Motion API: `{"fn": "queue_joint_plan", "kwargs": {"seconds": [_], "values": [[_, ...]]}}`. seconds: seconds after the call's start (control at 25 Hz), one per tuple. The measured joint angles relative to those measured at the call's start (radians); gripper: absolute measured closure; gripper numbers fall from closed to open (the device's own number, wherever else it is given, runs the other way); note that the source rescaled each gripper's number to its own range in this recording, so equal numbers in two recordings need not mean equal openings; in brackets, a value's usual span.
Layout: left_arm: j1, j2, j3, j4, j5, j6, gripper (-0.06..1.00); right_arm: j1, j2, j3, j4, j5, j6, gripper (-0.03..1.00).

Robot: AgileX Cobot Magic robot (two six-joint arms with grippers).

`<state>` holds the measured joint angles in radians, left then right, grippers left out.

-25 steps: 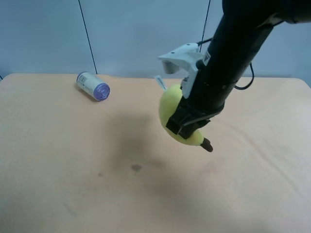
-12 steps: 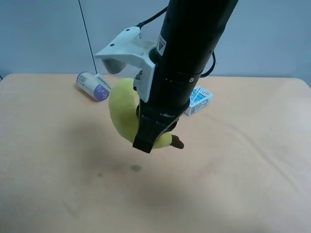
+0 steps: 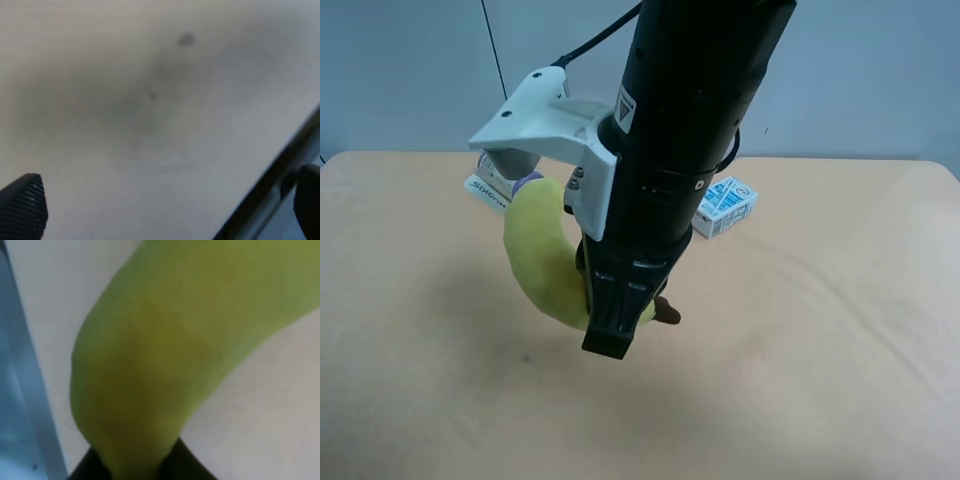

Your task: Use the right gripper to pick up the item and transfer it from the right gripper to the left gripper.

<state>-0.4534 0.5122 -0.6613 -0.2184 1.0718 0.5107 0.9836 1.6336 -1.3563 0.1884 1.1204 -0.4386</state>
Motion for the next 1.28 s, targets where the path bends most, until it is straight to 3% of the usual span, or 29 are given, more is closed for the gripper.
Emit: {"fn": "queue_joint_plan", "kwargs": {"seconds": [0.32,0.52,0.88,1.28], "values": [[-0.194,0.138,0.0,0.167,-0.064,0.034,-0.06,0.0,0.0,0.0,0.128,0.011,-0.092,0.96],[-0.244,0.199,0.0,0.218,-0.144,0.057,-0.06,0.001,0.0,0.0,0.139,0.021,-0.107,0.97],[-0.314,0.263,0.0,0.218,-0.229,0.177,-0.06,0.001,0.0,-0.001,0.213,0.021,-0.161,0.97],[-0.319,0.283,0.0,0.206,-0.314,0.228,-0.06,0.001,0.0,-0.001,0.349,-0.008,-0.272,0.97]]}}
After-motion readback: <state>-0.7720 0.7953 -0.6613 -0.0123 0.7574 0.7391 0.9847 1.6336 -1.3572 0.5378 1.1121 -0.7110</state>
